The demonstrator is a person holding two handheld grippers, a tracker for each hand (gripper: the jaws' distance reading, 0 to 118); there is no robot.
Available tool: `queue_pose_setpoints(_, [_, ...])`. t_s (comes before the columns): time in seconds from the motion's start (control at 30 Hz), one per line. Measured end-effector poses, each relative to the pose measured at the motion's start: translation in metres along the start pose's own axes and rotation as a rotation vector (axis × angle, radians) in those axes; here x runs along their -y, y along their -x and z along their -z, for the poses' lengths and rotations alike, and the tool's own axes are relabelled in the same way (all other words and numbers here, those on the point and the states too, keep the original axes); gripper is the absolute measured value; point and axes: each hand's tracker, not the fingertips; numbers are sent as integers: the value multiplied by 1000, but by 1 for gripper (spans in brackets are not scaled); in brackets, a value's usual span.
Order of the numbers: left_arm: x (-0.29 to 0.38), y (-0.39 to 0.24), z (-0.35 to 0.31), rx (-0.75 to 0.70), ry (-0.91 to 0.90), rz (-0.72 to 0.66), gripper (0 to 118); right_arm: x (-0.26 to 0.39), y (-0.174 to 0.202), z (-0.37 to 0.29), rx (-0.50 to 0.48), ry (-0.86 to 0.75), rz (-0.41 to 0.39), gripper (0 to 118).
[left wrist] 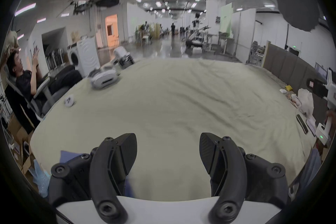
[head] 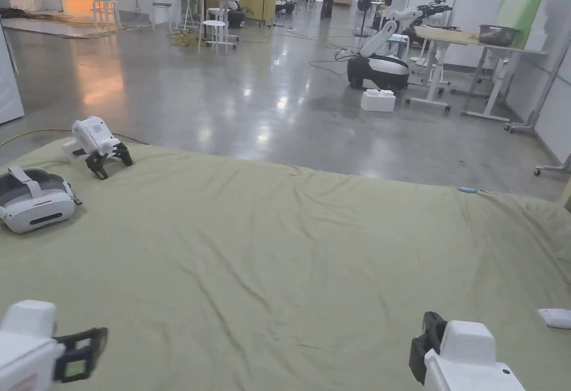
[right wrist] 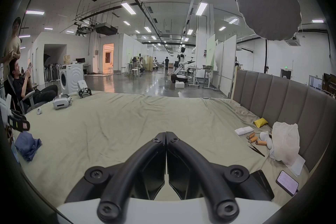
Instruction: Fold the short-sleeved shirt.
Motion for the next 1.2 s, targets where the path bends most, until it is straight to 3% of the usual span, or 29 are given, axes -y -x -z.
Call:
queue_pose_setpoints(0.1, [-3,-53,14,-7,-95,30,71,-7,3,1,13,-34,3,0])
queue_pose_setpoints(0.33, [-21,-142,10,-34,-335,71,16,-12,-4,-1,51,-85,32,0])
queue_pose_setpoints(0.47, [-25,-161,8,-39,-342,53,0,-12,-9,-7,65,-102,33,0])
queue_pose_setpoints(0.67, [-22,-167,1,-59,-369,2,0,-8,-13,-13,64,-107,56,0])
queue_pose_setpoints(1.2, [-22,-158,-8,-75,-383,10,0,-2,-15,-20,75,-118,29,0])
